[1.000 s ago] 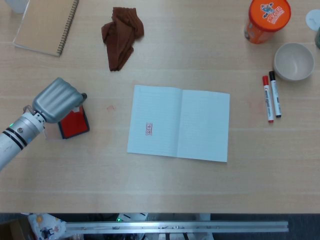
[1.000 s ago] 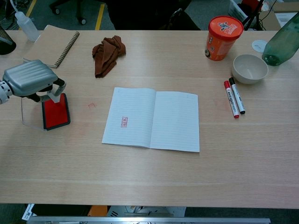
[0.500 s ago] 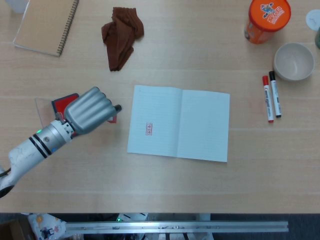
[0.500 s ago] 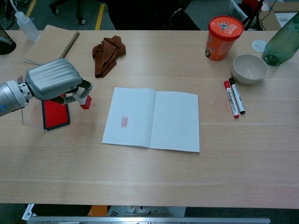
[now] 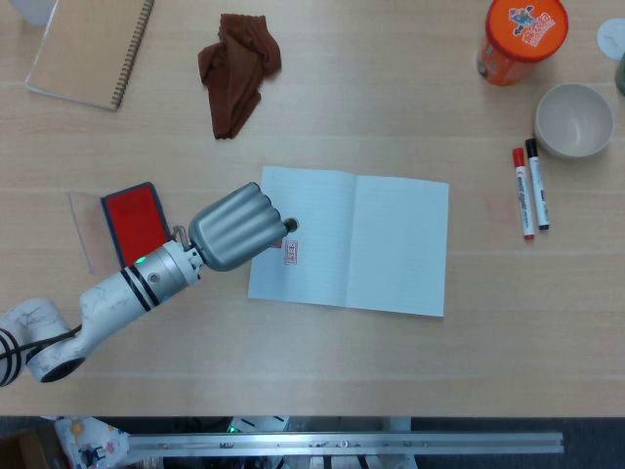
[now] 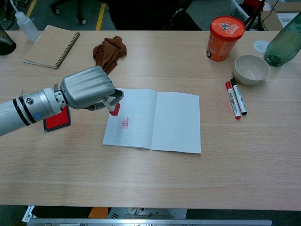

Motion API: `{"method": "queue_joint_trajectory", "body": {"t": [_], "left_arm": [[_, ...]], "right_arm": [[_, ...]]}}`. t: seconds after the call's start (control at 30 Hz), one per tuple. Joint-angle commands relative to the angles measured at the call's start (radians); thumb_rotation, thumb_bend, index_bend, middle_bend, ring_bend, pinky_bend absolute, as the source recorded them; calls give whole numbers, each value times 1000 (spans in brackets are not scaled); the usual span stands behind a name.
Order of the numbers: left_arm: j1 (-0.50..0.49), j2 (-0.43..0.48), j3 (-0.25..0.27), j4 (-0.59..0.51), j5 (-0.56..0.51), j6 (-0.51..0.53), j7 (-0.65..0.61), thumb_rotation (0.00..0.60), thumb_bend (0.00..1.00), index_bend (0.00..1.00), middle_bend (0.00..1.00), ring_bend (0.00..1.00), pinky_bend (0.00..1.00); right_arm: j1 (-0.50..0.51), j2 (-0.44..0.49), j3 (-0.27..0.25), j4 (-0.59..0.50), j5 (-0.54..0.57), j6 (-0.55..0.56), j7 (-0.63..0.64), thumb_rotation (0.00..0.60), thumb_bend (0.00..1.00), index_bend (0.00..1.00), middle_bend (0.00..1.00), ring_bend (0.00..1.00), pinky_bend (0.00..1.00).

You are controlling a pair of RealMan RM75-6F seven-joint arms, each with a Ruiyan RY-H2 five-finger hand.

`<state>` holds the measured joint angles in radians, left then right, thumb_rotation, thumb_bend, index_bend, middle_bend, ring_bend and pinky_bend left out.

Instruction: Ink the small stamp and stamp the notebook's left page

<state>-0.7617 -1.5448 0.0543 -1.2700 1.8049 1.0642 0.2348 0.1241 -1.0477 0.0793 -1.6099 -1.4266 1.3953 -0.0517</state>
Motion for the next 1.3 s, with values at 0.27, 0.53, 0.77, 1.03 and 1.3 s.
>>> {"method": "queue_joint_trajectory", "body": {"t": [0.27, 0.53, 0.77, 1.03, 1.3], "left_arm": [[-36, -90, -36, 100, -51, -55, 22, 600, 313, 650, 1000, 1000, 1000], [-44, -143, -36, 160, -70, -70, 57, 600, 313, 651, 1000, 1000, 1000], [-49, -189, -32, 213, -84, -83, 80, 600, 316, 653, 1000, 1000, 1000], [-52, -220, -17, 248, -89, -92, 90, 600, 316, 654, 1000, 1000, 1000], [-60, -230, -7, 253, -94, -113, 96, 600, 319, 656, 1000, 1000, 1000]], "right_arm": [[-4, 2, -1, -1, 4, 1, -1, 600, 216, 341, 492, 511, 556], [-7, 4, 0, 0, 11, 1, -3, 600, 216, 341, 492, 512, 556], [-9, 4, 0, 3, 14, 1, -2, 600, 216, 341, 492, 512, 556], [-13, 3, 0, 7, 17, 3, 1, 600, 216, 341, 492, 512, 556], [-18, 4, 0, 11, 18, 8, 6, 600, 215, 341, 492, 512, 556]]}}
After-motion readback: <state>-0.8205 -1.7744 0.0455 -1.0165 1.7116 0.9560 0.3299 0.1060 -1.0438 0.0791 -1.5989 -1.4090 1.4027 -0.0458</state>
